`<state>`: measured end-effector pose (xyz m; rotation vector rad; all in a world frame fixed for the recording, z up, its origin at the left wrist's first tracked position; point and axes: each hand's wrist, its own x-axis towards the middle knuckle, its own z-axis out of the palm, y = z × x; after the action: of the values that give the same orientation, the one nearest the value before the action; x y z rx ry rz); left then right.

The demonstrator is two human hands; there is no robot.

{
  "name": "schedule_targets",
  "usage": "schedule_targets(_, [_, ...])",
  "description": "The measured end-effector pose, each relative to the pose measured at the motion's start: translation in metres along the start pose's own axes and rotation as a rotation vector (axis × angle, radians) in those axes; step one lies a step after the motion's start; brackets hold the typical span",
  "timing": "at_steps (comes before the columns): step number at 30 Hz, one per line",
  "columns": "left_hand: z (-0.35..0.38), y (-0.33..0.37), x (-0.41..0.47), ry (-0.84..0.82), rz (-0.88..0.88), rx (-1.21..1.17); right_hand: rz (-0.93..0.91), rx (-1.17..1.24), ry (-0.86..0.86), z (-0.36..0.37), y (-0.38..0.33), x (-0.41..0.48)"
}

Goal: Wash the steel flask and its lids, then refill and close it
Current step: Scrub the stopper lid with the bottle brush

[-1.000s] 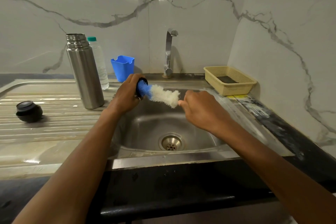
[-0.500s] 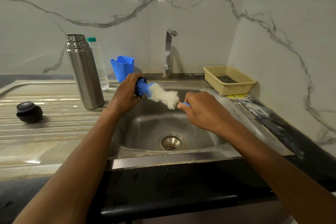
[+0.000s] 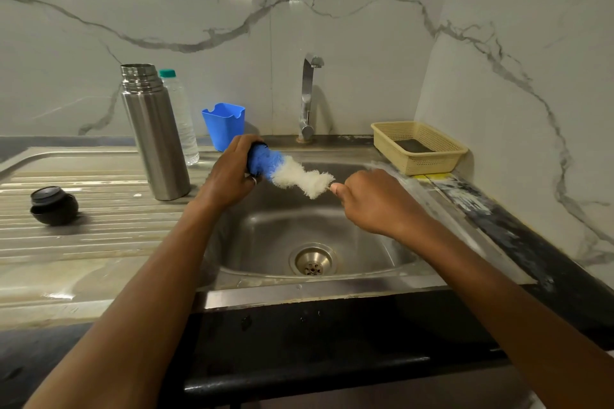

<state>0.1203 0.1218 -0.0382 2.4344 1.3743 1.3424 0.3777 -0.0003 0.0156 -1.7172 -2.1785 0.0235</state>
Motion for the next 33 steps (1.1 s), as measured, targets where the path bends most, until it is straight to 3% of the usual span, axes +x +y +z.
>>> schedule_targets(3, [-0.001,-0.003,0.001,0.027,-0.031,-0.013,-0.067,-0.064,0.065,-0.004,-0.006,-0.008])
schedule_targets(6, [-0.002,-0.007,0.0,0.018,-0.021,-0.025,-0.322,-0.492,0.392,-0.011,-0.01,-0.017])
schedule_targets(9, [-0.001,-0.007,0.0,-0.068,0.015,-0.018,-0.464,-0.664,0.61,-0.022,-0.006,-0.013])
schedule_targets(11, [0.002,-0.006,0.0,-0.111,0.018,-0.014,-0.517,-0.769,0.665,-0.028,-0.003,-0.007])
schedule_targets(14, [0.0,-0.007,0.001,-0.063,0.025,-0.018,-0.499,-0.762,0.589,-0.019,0.001,-0.006])
schedule_targets(16, [-0.003,-0.009,0.001,-0.021,0.034,-0.013,-0.328,-0.487,0.414,-0.009,0.002,-0.006])
schedule_targets(19, [-0.004,-0.007,0.001,-0.007,0.04,0.005,-0.008,0.166,-0.029,-0.013,0.001,-0.003])
schedule_targets(20, [-0.003,-0.005,0.001,-0.015,0.043,0.003,0.024,0.19,-0.056,-0.017,-0.001,-0.005])
schedule_targets(24, [-0.002,-0.006,0.0,-0.016,0.033,-0.018,-0.341,-0.639,0.443,-0.016,-0.014,-0.02])
schedule_targets(27, [-0.002,-0.005,-0.001,-0.048,0.034,0.01,-0.526,-0.873,0.638,-0.008,-0.007,-0.016])
schedule_targets(30, [-0.001,-0.003,-0.001,-0.033,0.047,0.03,-0.492,-0.786,0.612,-0.003,-0.005,-0.013])
schedule_targets(33, [-0.004,-0.002,0.0,0.021,0.084,0.018,-0.172,-0.318,0.271,-0.001,-0.005,-0.015])
